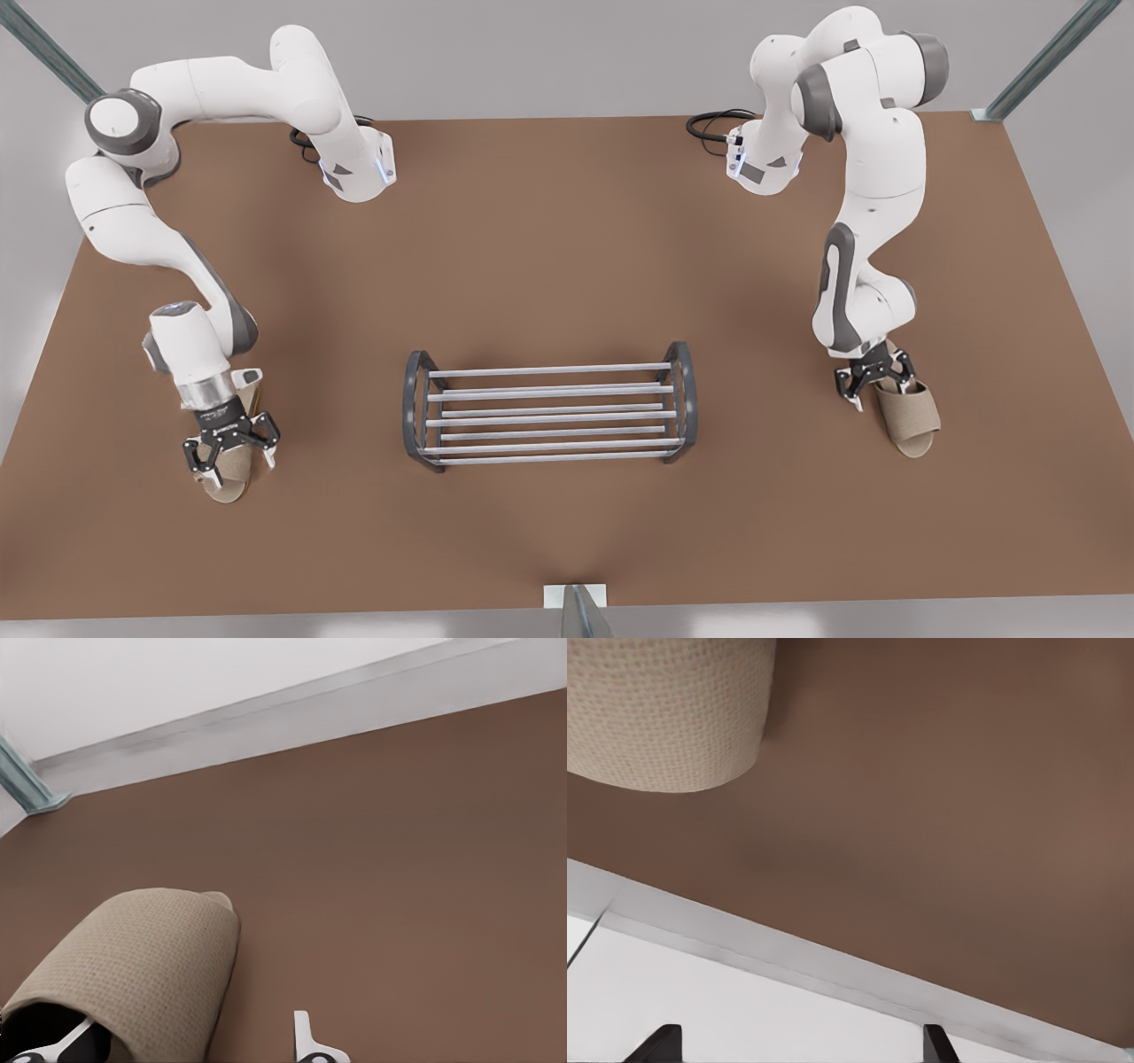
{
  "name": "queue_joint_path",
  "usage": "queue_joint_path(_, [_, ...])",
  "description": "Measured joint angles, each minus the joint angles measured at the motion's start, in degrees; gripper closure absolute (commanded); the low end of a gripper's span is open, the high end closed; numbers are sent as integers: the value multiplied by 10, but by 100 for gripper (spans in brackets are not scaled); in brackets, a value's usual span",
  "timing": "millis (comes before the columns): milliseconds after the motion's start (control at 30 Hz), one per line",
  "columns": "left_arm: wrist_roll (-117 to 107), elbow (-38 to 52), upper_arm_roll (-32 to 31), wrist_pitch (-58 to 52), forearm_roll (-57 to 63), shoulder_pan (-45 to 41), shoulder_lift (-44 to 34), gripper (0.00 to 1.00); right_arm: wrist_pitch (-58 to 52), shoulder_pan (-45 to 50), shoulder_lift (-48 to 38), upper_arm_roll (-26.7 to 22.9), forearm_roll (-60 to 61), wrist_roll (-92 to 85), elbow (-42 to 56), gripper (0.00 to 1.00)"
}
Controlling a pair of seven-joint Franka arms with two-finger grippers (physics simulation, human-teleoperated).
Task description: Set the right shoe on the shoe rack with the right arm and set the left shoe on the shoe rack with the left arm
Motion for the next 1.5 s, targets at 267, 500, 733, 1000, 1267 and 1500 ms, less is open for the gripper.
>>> queue_joint_path(267, [0, 20, -3, 0, -1, 12, 28, 0, -37, -169, -10, 30, -91, 34, -187, 0])
queue_joint_path(500, [0, 39, -4, 0, -1, 19, 39, 0, -48, -244, 6, 12, -101, 70, -219, 0])
queue_joint_path(733, [0, 54, -7, 0, -4, 20, 50, 0, -51, -244, 46, -19, -143, 99, -212, 0])
queue_joint_path(1000, [0, 62, -7, 2, -5, 19, 53, 0, -50, -246, 57, -25, -170, 120, -200, 0])
queue_joint_path(1267, [0, 62, -5, 4, -5, 19, 45, 24, -36, -222, 68, -31, -173, 135, -158, 0])
queue_joint_path(1500, [0, 62, -4, 9, -6, 18, 39, 55, -25, -198, 75, -32, -173, 143, -133, 0])
